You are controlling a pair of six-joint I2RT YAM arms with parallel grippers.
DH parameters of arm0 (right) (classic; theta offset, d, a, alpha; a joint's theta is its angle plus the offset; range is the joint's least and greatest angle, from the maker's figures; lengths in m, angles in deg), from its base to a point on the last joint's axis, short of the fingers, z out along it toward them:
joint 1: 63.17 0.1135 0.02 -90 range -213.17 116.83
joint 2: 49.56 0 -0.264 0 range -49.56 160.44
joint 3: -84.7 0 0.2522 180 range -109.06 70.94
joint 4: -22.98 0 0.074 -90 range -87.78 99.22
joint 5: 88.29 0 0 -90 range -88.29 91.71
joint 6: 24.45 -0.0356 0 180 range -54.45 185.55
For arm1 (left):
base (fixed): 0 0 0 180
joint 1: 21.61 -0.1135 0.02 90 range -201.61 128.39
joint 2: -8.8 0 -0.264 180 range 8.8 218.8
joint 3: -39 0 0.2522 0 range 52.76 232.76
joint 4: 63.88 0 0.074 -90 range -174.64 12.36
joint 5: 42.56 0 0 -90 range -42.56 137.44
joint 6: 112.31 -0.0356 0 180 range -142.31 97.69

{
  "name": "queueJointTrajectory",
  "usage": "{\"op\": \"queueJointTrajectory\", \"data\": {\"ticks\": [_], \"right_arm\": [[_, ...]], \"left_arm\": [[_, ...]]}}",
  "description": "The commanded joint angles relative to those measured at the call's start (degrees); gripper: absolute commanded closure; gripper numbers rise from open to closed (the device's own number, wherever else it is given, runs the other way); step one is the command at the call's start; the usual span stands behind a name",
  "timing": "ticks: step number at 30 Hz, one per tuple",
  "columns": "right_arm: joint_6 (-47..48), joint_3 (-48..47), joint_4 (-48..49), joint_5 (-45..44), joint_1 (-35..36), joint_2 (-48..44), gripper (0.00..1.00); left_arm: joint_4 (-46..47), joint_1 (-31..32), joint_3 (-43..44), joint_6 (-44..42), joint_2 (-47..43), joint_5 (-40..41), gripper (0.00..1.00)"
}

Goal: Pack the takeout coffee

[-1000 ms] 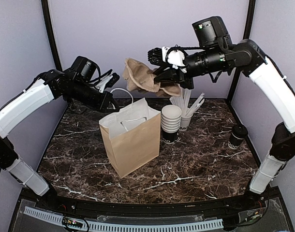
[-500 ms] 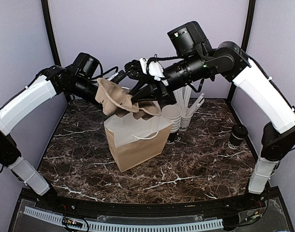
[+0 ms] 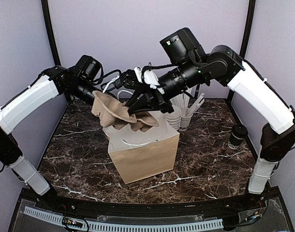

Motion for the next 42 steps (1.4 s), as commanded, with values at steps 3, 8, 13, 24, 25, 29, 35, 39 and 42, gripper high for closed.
{"op": "queueJointTrajectory", "data": {"ticks": [3, 8, 13, 24, 25, 29, 35, 39, 42], "right_arm": [[-2.0, 5.5, 0.6, 0.1, 0.9, -1.1, 0.93], [-2.1, 9.9, 1.6, -4.1, 0.8, -2.6, 0.96], [-1.8, 12.8, 1.9, -6.5, 0.8, -3.9, 0.96], [-1.4, 17.2, 2.8, -12.6, 0.5, -5.6, 0.97], [-1.6, 16.1, 2.8, -12.1, 0.4, -5.4, 0.97], [-3.0, 10.4, 2.9, -10.3, 0.4, -3.3, 0.97], [-2.6, 8.2, 3.8, -12.3, 0.4, -1.9, 0.97], [-2.7, 11.3, 4.2, -13.6, -0.2, -2.5, 0.97], [-2.9, 14.9, 5.7, -16.0, -0.8, -3.4, 0.97]], "left_arm": [[-0.9, -0.3, 0.9, -0.6, 2.8, -4.5, 1.0], [0.0, -0.3, 0.4, 0.0, 3.7, -3.3, 0.88], [0.6, -0.3, 0.6, 1.7, 3.4, 1.1, 0.63], [-2.5, -0.2, -0.3, 12.9, -5.9, 22.6, 0.32], [-2.2, -0.2, -1.0, 13.4, -6.4, 22.2, 0.32], [0.5, 0.4, -6.2, 16.1, -8.8, 20.5, 0.32], [2.3, 1.3, -9.2, 17.9, -10.4, 20.1, 0.33], [2.1, 1.4, -9.8, 18.1, -10.9, 20.5, 0.33], [2.0, 1.5, -10.3, 18.1, -11.2, 21.3, 0.33]]}}
